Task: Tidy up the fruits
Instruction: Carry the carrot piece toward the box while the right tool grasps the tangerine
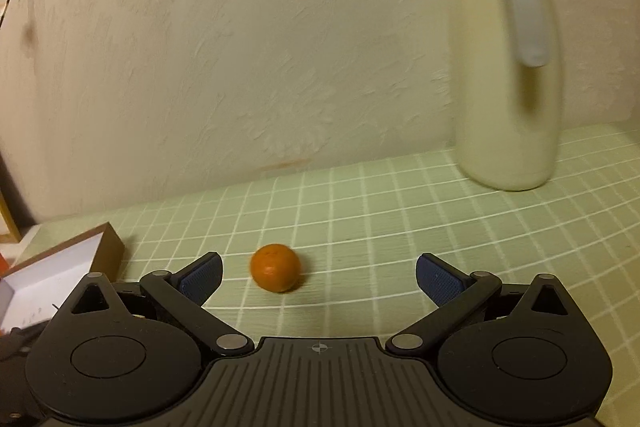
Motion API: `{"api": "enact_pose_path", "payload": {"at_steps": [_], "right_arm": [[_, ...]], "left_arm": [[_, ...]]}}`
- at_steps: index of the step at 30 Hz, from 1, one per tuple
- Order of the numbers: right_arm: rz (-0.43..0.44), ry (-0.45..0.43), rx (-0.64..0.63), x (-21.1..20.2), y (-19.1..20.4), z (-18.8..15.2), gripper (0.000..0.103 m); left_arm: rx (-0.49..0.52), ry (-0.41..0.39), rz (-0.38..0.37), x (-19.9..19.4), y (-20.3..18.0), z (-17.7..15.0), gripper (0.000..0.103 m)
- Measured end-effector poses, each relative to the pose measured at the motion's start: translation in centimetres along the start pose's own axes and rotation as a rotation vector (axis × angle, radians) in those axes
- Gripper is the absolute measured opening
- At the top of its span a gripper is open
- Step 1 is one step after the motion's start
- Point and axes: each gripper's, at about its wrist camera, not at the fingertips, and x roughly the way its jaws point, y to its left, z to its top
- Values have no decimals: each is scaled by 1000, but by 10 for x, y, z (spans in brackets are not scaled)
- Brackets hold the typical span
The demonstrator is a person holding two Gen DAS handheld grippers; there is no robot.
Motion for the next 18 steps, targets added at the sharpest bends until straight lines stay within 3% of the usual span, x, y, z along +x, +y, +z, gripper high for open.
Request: {"api": "enact_pose_path", "payload": {"at_steps": [3,6,18], "right_arm": [[6,19,-9,16,7,-1,101],[24,60,15,33,12,-2,79],[-24,116,37,79,20,0,79]], "left_arm": [[-7,-3,23,-2,10,1,25],[-14,-8,47,-3,20,1,25],[-72,-6,76,-13,53,3,25]]}}
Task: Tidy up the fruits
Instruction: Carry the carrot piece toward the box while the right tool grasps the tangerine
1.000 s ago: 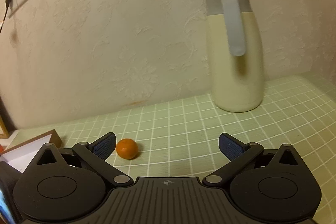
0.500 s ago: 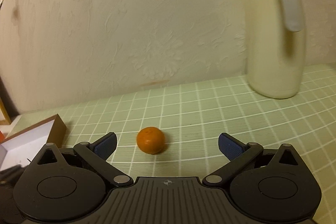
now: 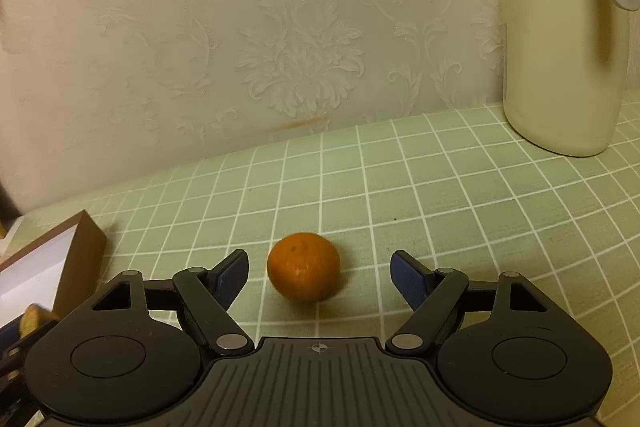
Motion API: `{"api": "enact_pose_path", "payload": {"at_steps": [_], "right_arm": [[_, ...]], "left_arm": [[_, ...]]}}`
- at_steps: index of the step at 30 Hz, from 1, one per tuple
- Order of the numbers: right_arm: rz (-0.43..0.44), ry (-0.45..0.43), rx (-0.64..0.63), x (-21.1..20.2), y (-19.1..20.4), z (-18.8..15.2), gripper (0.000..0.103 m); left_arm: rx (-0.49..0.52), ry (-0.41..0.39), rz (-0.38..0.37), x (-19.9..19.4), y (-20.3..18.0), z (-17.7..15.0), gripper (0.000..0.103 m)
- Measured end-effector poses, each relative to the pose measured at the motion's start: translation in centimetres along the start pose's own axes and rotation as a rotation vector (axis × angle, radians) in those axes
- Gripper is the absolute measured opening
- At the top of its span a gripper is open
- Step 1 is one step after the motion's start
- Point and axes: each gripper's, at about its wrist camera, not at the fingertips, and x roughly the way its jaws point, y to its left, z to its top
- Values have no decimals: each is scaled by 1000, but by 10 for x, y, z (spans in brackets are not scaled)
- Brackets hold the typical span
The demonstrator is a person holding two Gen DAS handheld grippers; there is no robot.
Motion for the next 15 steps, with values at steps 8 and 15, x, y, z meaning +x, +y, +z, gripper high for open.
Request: {"api": "enact_pose_path", "payload": {"at_steps": [8,15], "right_arm": [[-4,23,9,19,-2,5,67],[-6,37,-39,15,9,-1,43]], "left_arm": [[-13,3,3,-5,8,0,25],[-20,6,0,-5,8,1,25]]}}
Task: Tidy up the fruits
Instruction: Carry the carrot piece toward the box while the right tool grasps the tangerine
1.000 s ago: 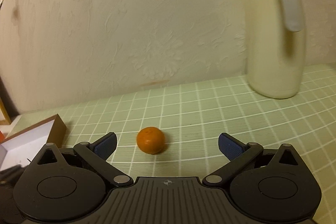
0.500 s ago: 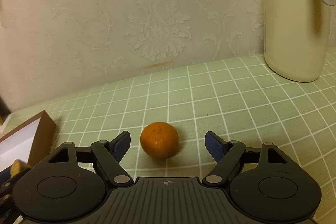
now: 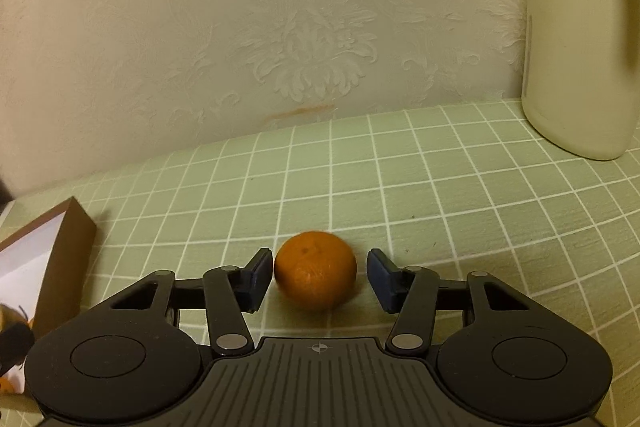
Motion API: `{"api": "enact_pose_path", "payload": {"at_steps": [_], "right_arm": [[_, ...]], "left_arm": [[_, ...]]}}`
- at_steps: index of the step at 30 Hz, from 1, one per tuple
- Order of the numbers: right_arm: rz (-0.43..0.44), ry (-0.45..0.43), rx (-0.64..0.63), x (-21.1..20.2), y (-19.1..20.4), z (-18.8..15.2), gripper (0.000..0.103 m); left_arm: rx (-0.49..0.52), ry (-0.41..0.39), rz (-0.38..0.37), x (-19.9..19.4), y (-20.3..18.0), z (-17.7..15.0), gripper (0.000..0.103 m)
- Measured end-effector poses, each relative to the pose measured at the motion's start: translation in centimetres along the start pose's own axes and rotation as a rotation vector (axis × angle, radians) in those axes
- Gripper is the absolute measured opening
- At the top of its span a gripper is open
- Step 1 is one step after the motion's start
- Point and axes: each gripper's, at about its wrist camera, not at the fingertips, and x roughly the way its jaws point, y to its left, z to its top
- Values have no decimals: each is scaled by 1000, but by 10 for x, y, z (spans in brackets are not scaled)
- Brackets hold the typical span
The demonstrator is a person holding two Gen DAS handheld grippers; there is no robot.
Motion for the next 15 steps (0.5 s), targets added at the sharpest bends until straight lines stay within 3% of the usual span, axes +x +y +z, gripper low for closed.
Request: {"api": "enact_pose_path", "payload": {"at_steps": [15], "right_arm": [[43,-27,-98,-44,18,-17,42]], "left_arm": [[-20,23,8,-14,11,1,25]]}}
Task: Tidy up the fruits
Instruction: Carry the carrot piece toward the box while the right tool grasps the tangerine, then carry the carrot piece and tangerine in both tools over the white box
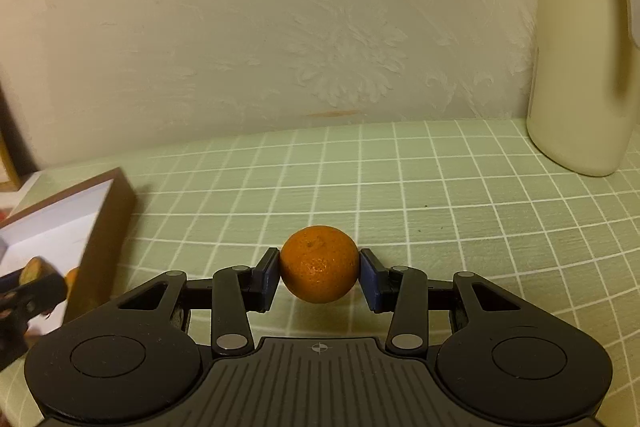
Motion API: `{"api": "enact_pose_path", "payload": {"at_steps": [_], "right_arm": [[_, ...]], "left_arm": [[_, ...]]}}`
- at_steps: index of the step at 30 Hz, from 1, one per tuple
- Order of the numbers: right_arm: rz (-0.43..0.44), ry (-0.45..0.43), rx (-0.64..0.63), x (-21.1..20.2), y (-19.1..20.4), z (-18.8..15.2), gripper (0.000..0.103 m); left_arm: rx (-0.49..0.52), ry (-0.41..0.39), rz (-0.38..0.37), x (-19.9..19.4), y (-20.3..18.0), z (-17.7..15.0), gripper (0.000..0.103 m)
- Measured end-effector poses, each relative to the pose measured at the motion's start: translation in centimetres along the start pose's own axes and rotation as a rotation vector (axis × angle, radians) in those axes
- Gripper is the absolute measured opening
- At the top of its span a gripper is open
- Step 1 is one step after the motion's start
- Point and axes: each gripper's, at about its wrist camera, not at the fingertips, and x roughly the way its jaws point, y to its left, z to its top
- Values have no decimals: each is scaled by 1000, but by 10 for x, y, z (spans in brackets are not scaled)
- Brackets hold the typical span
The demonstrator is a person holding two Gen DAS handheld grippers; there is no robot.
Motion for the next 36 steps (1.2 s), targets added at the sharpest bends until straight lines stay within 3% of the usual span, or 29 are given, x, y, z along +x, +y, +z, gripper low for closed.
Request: {"api": "enact_pose_path", "payload": {"at_steps": [12,24,36], "right_arm": [[110,-46,-61,-57,40,-15,42],[229,-138,-123,-112,96,-27,43],[315,-217,-223,-126,151,-30,43]], "left_arm": [[-11,-9,37,-28,24,-3,25],[-42,-53,121,-69,74,-4,25],[-93,-71,238,-95,136,-11,25]]}}
